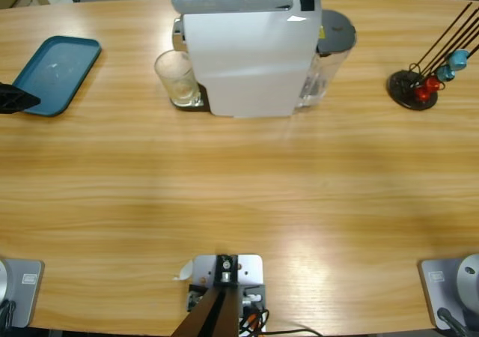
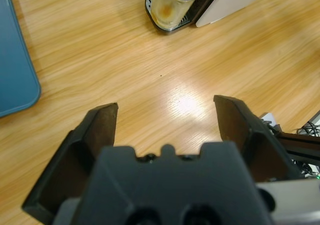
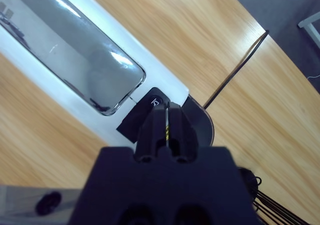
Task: Pour coffee
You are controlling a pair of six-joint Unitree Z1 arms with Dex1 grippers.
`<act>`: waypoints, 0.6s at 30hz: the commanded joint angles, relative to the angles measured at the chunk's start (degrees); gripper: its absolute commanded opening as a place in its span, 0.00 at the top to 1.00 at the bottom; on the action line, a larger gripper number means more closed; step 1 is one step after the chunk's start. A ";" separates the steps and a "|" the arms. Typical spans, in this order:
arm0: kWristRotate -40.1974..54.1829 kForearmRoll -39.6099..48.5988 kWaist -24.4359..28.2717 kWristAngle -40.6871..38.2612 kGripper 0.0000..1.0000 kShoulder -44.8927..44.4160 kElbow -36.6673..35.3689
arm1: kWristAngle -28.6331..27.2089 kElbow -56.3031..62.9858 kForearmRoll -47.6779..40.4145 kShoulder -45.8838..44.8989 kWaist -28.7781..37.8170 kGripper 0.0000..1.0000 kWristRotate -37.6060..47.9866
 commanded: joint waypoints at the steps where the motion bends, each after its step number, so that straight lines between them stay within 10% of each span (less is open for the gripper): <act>1: 0.33 -0.67 0.42 -1.32 0.18 2.18 0.68 | 0.94 -1.32 0.36 4.48 -0.50 1.00 -0.62; 18: 0.66 -0.67 0.42 -1.45 0.18 2.65 0.34 | 1.01 0.35 1.15 1.93 -0.41 1.00 -0.62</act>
